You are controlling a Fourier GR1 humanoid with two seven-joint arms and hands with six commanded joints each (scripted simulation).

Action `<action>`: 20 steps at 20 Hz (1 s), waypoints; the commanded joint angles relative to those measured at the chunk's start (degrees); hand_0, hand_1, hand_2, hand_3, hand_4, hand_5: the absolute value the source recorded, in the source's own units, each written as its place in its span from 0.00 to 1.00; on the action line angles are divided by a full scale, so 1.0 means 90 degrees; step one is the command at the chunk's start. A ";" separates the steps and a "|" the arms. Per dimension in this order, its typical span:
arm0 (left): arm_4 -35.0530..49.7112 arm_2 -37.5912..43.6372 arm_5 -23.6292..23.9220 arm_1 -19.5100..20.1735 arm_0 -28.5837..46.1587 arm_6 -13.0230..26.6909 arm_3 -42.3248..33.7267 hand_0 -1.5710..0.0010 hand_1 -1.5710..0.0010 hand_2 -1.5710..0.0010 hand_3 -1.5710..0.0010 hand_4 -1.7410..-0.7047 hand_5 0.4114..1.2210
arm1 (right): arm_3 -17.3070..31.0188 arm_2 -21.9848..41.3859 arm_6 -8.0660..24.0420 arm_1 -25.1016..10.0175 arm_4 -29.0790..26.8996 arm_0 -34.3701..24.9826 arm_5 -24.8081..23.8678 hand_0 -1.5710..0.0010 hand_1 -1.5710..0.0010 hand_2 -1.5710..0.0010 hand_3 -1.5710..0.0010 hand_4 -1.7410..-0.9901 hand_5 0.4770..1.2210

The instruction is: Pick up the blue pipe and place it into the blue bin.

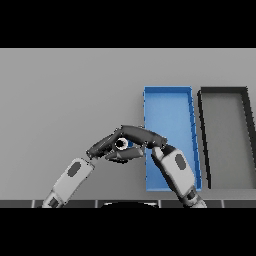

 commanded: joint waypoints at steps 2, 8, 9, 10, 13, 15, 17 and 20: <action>0.0064 -0.0038 0.0041 0.0026 0.0087 0.0137 -0.0119 0.99 0.99 0.99 1.00 0.83 0.24 | -0.0034 -0.0102 0.0319 0.0175 -0.0324 0.0027 -0.0005 0.00 0.00 0.00 0.00 0.33 1.00; -0.0004 -0.0080 0.0005 0.0176 0.0174 0.0298 -0.0167 1.00 1.00 1.00 1.00 0.84 0.15 | -0.0113 -0.0574 0.1479 0.0224 -0.2643 -0.0699 -0.1012 0.00 0.00 0.00 0.00 0.33 1.00; -0.0014 -0.0105 0.0015 0.0170 0.0222 0.0283 -0.0206 1.00 1.00 1.00 1.00 0.84 0.14 | -0.0096 -0.0673 0.1468 0.0006 -0.2838 -0.0916 -0.1171 0.00 0.00 0.00 0.00 0.33 1.00; -0.0008 -0.0105 0.0036 0.0128 0.0192 0.0385 -0.0185 1.00 1.00 1.00 1.00 0.85 0.13 | -0.0101 -0.0679 0.1478 -0.0193 -0.2962 -0.1126 -0.1347 0.00 0.00 0.00 0.00 0.33 1.00; -0.0041 -0.0113 0.0044 0.0130 0.0158 0.0364 -0.0203 1.00 1.00 1.00 1.00 0.85 0.11 | -0.0120 -0.0860 0.1399 -0.0592 -0.3378 -0.1918 -0.1830 0.00 0.00 0.00 0.00 0.33 1.00; -0.0052 -0.0136 0.0023 0.0139 0.0189 0.0329 -0.0206 1.00 1.00 1.00 1.00 0.84 0.09 | 0.0209 -0.1233 0.1152 -0.0868 -0.3410 -0.2561 -0.1721 0.00 0.00 0.00 0.00 0.33 1.00; -0.0027 -0.0109 -0.0015 0.0170 0.0182 0.0294 -0.0175 1.00 1.00 1.00 1.00 0.84 0.09 | 0.0540 -0.1590 0.1046 -0.1045 -0.3308 -0.3095 -0.2040 0.00 0.00 0.00 0.00 0.33 1.00; -0.0036 -0.0142 0.0051 0.0146 0.0242 0.0436 -0.0289 1.00 1.00 1.00 1.00 0.85 0.09 | 0.1174 -0.2069 0.0763 -0.1364 -0.2807 -0.3386 -0.2230 0.00 0.00 0.00 0.00 0.32 1.00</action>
